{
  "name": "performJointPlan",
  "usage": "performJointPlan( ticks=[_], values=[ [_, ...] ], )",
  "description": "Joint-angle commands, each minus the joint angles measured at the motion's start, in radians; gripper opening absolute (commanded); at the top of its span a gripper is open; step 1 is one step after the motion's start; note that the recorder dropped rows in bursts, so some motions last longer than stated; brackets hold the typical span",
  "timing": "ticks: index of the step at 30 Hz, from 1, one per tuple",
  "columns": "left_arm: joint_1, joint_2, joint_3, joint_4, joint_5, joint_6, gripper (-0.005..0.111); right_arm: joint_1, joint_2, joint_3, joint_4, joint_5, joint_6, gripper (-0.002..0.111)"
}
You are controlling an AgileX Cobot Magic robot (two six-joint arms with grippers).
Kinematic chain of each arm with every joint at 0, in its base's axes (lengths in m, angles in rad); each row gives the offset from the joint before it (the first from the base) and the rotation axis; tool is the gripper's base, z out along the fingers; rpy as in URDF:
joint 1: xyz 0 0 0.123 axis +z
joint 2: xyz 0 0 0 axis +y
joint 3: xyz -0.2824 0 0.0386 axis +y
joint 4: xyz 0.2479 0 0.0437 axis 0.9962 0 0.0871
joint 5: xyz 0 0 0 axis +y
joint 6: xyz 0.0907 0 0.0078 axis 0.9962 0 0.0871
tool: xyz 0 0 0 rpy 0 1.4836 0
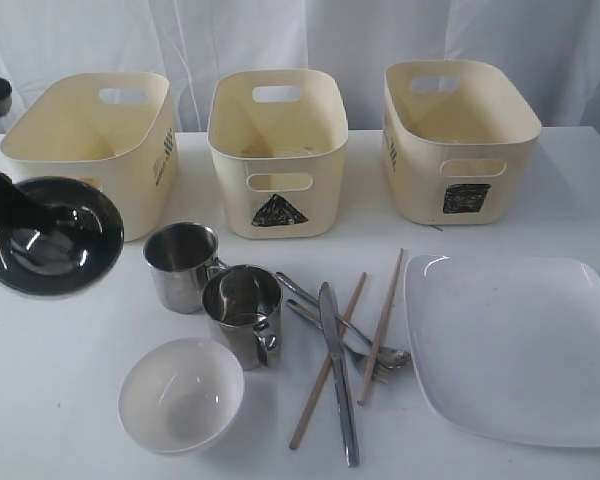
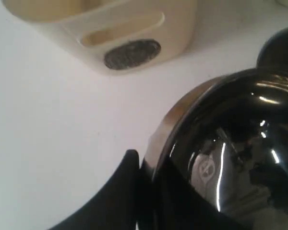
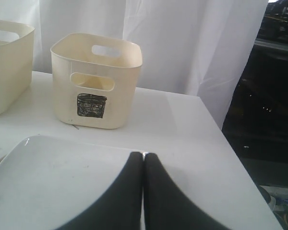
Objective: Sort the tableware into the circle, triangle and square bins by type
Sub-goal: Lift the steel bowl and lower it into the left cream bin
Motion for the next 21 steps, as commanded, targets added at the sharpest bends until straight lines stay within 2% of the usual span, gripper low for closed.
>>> performJointPlan(
  ticks=[1, 4, 15, 21],
  values=[
    [0.004, 0.006, -0.128, 0.104, 0.01, -0.013, 0.0, 0.002, -0.006, 0.006, -0.002, -0.007, 0.005, 0.0],
    [0.017, 0.062, -0.238, 0.178, 0.025, -0.082, 0.0, 0.002, -0.006, 0.006, -0.002, -0.007, 0.005, 0.0],
    [0.104, 0.266, -0.559, 0.173, -0.004, -0.087, 0.0, 0.002, -0.006, 0.006, -0.002, -0.007, 0.005, 0.0],
    [0.104, 0.42, -0.693, 0.178, -0.03, -0.077, 0.0, 0.002, -0.006, 0.006, -0.002, -0.007, 0.005, 0.0]
  ],
)
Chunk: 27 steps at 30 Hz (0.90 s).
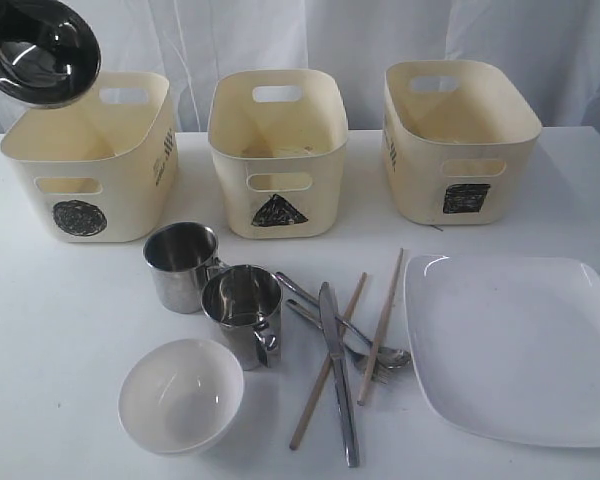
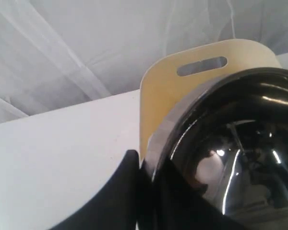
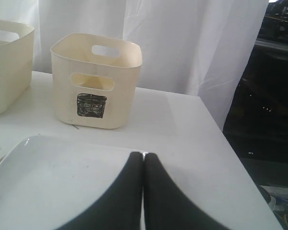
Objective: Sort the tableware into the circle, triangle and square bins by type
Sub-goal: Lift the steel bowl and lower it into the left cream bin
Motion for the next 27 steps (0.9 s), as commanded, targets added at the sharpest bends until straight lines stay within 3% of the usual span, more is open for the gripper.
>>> performJointPlan(
  ticks=[1, 15, 19, 20, 21, 25, 27],
  values=[
    [0.002, 0.107, -0.088, 0.007, -0.032, -0.002, 0.0, 0.002, -0.006, 0.006, -0.002, -0.007, 0.005, 0.0],
    [0.002, 0.291, -0.153, 0.008, -0.022, -0.039, 0.001, 0.002, -0.006, 0.006, -0.002, -0.007, 0.005, 0.0],
    [0.002, 0.291, -0.151, 0.01, -0.037, -0.039, 0.027, 0.002, -0.006, 0.006, -0.002, -0.007, 0.005, 0.0],
    [0.002, 0.291, -0.151, 0.01, -0.038, -0.039, 0.041, 0.002, -0.006, 0.006, -0.002, -0.007, 0.005, 0.0],
    [0.002, 0.291, -0.151, 0.01, -0.038, -0.039, 0.046, 0.002, -0.006, 0.006, -0.002, -0.007, 0.005, 0.0],
    [0.0, 0.275, -0.151, -0.005, 0.004, -0.055, 0.048, 0.002, -0.006, 0.006, -0.002, -0.007, 0.005, 0.0],
    [-0.004, 0.216, -0.151, -0.087, 0.043, -0.027, 0.045, 0.002, -0.006, 0.006, -0.002, -0.007, 0.005, 0.0]
  ],
)
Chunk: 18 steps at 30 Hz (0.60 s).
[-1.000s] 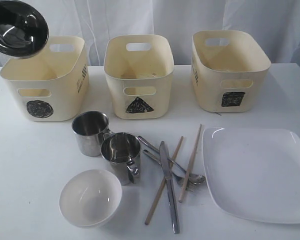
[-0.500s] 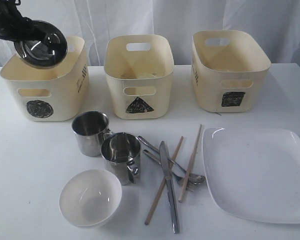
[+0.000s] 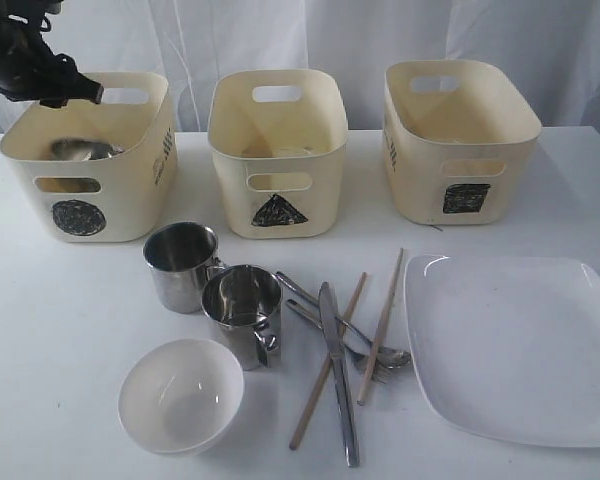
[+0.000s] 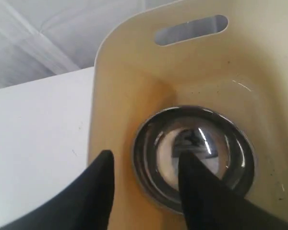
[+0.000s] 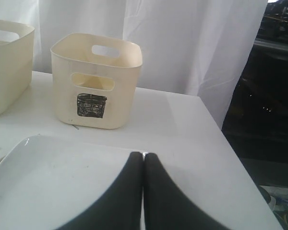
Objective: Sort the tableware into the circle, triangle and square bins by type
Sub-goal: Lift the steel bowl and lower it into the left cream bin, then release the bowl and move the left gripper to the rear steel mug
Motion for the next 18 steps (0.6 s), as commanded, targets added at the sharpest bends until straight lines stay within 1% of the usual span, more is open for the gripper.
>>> performJointPlan(
  ticks=[1, 3, 4, 5, 6, 8, 9, 10, 12, 15, 18],
  values=[
    [-0.009, -0.097, -0.008, -0.115, 0.08, 0.05, 0.045, 0.002, -0.006, 0.006, -0.002, -0.007, 0.005, 0.0],
    [-0.021, -0.155, -0.008, -0.266, 0.199, 0.199, 0.045, 0.002, -0.006, 0.006, -0.002, -0.007, 0.005, 0.0],
    [-0.03, -0.194, -0.008, -0.398, 0.287, 0.308, 0.045, 0.002, -0.006, 0.006, -0.002, -0.007, 0.005, 0.0],
    [-0.035, -0.209, -0.008, -0.448, 0.327, 0.357, 0.045, 0.002, -0.006, 0.006, -0.002, -0.007, 0.005, 0.0],
    [-0.041, -0.226, -0.008, -0.5, 0.381, 0.399, 0.045, 0.002, -0.006, 0.006, -0.002, -0.007, 0.005, 0.0],
    [-0.056, -0.254, -0.004, -0.58, 0.501, 0.434, 0.045, 0.002, -0.006, 0.006, -0.002, -0.007, 0.005, 0.0],
    [-0.077, -0.273, -0.004, -0.635, 0.604, 0.457, 0.045, 0.002, -0.006, 0.006, -0.002, -0.007, 0.005, 0.0],
    [-0.089, -0.281, -0.004, -0.64, 0.649, 0.457, 0.045, 0.002, -0.006, 0.006, -0.002, -0.007, 0.005, 0.0],
    [-0.121, -0.3, 0.015, -0.638, 0.685, 0.455, 0.045, 0.002, -0.006, 0.006, -0.002, -0.007, 0.005, 0.0],
    [-0.161, -0.327, 0.062, -0.622, 0.674, 0.453, 0.045, 0.002, -0.006, 0.006, -0.002, -0.007, 0.005, 0.0],
    [-0.18, -0.332, 0.109, -0.605, 0.657, 0.44, 0.045, 0.002, -0.006, 0.006, -0.002, -0.007, 0.005, 0.0]
  ],
)
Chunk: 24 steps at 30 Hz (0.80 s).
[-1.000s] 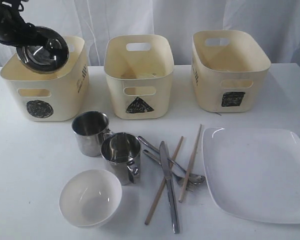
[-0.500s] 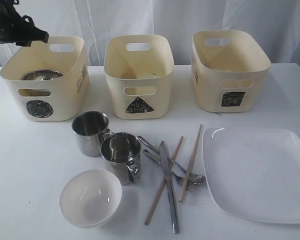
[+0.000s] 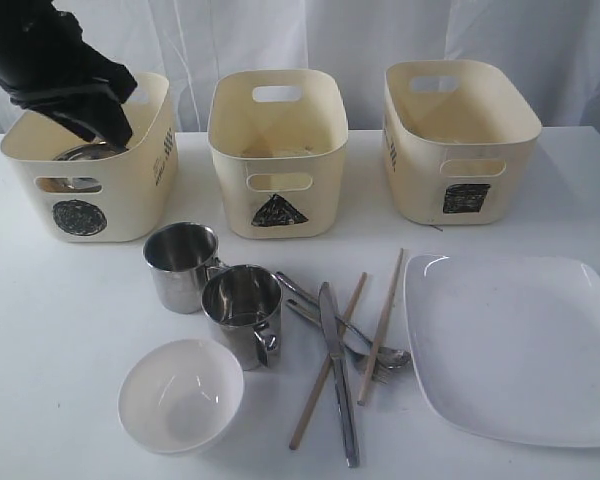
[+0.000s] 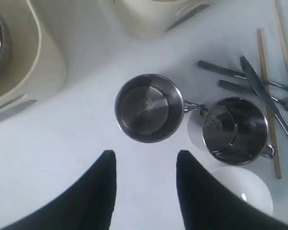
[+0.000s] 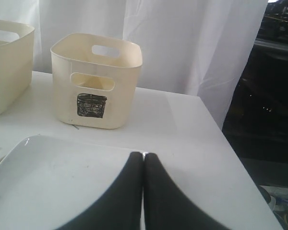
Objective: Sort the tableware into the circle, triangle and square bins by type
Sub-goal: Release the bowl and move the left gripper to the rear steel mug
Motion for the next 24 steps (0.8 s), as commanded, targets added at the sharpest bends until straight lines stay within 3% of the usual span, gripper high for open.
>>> performJointPlan(
  ticks=[1, 12, 24],
  values=[
    [-0.033, -0.021, 0.076, 0.011, 0.008, -0.013, 0.045, 0.002, -0.006, 0.006, -0.002, -0.007, 0.005, 0.0],
    [-0.034, -0.019, 0.259, 0.004, -0.188, -0.018, 0.045, 0.002, -0.006, 0.006, -0.002, -0.007, 0.005, 0.0],
    [-0.034, 0.102, 0.272, 0.004, -0.317, -0.061, 0.053, 0.002, -0.006, 0.006, -0.002, -0.007, 0.005, 0.0]
  ],
)
